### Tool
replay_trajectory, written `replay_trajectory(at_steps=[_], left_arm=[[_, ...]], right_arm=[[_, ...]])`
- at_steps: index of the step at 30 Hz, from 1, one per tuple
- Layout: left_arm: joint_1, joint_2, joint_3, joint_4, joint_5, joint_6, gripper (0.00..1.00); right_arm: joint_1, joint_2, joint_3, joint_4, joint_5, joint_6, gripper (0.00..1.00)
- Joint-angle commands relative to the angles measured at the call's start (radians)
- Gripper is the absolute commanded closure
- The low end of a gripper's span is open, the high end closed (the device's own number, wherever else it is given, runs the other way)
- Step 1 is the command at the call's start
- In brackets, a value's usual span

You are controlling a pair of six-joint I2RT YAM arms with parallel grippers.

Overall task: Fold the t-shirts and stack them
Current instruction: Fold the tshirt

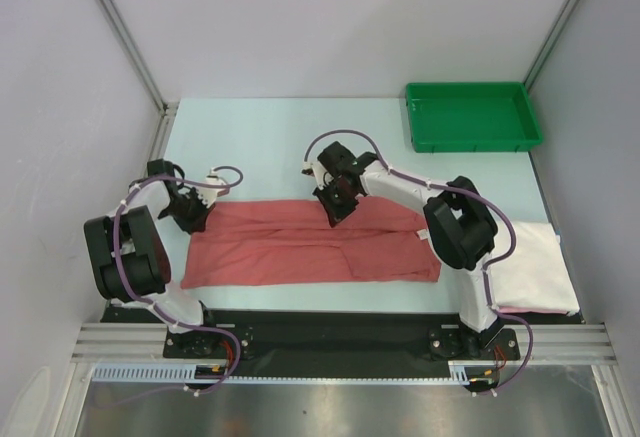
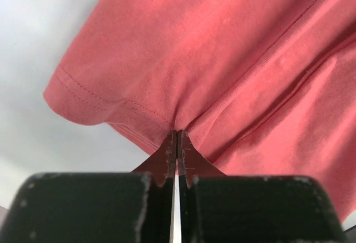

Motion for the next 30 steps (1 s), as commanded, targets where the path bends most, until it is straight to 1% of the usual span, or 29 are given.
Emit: replay_trajectory(at_steps=[1, 7, 9, 10, 11, 13, 14, 16, 17, 19, 21, 22, 23, 24, 25, 26, 27, 28, 29, 30], left_arm=[[-0.001, -0.047, -0.003, -0.038, 0.017, 0.05, 1.0], [-0.001, -0.082, -0.009, -0.109, -0.009, 0.122, 1.0], [-0.001, -0.082, -0.023, -0.098, -0.025, 0.134, 1.0], [-0.003, -0.081, -0.026, -0.095, -0.035, 0.136, 0.99], [-0.001, -0.079, -0.029, -0.091, -0.04, 0.137, 0.95], [-0.001, -0.077, -0.028, -0.087, -0.049, 0.139, 0.84], [-0.001, -0.079, -0.017, -0.1, -0.052, 0.142, 0.73], [0.0, -0.079, 0.003, -0.13, -0.049, 0.152, 0.65], [0.002, -0.081, 0.015, -0.15, -0.045, 0.169, 0.58], [0.008, -0.081, 0.061, -0.198, -0.034, 0.179, 0.53], [0.023, -0.084, 0.122, -0.225, 0.02, 0.159, 0.47], [0.023, -0.085, 0.144, -0.232, 0.049, 0.143, 0.45], [0.025, -0.087, 0.162, -0.236, 0.072, 0.107, 0.39], [0.022, -0.091, 0.196, -0.245, 0.134, 0.09, 0.36], [0.017, -0.094, 0.21, -0.25, 0.165, 0.076, 0.33], [0.011, -0.099, 0.221, -0.252, 0.19, 0.033, 0.31], [-0.01, -0.11, 0.235, -0.23, 0.224, 0.001, 0.31], [-0.029, -0.111, 0.238, -0.209, 0.224, -0.037, 0.31], [-0.052, -0.113, 0.241, -0.154, 0.216, -0.129, 0.35], [-0.114, -0.114, 0.235, -0.123, 0.203, -0.18, 0.41]], right_arm=[[0.011, -0.048, -0.032, -0.021, 0.004, 0.014, 0.99], [0.034, -0.078, -0.09, -0.01, -0.023, 0.022, 0.95], [0.035, -0.078, -0.112, -0.006, -0.024, 0.027, 0.9], [0.035, -0.077, -0.115, 0.002, -0.024, 0.03, 0.76], [0.035, -0.077, -0.118, 0.005, -0.026, 0.033, 0.67], [0.035, -0.077, -0.113, 0.014, -0.026, 0.036, 0.59], [0.034, -0.083, -0.106, 0.014, -0.027, 0.041, 0.54], [0.027, -0.098, -0.101, 0.016, -0.047, 0.045, 0.52], [0.023, -0.121, -0.098, 0.019, -0.074, 0.047, 0.51], [-0.002, -0.153, -0.103, 0.026, -0.111, 0.071, 0.5], [-0.028, -0.23, -0.124, 0.063, -0.136, 0.109, 0.48], [-0.051, -0.264, -0.165, 0.086, -0.151, 0.129, 0.45], [-0.098, -0.293, -0.19, 0.109, -0.168, 0.161, 0.43], [-0.132, -0.351, -0.219, 0.147, -0.174, 0.212, 0.43], [-0.159, -0.376, -0.268, 0.16, -0.173, 0.243, 0.43], [-0.214, -0.397, -0.296, 0.167, -0.129, 0.269, 0.43], [-0.241, -0.419, -0.317, 0.16, -0.089, 0.325, 0.45], [-0.268, -0.445, -0.339, 0.146, -0.019, 0.35, 0.52], [-0.301, -0.457, -0.384, 0.137, 0.008, 0.37, 0.6], [-0.359, -0.466, -0.408, 0.122, 0.028, 0.398, 0.69]])
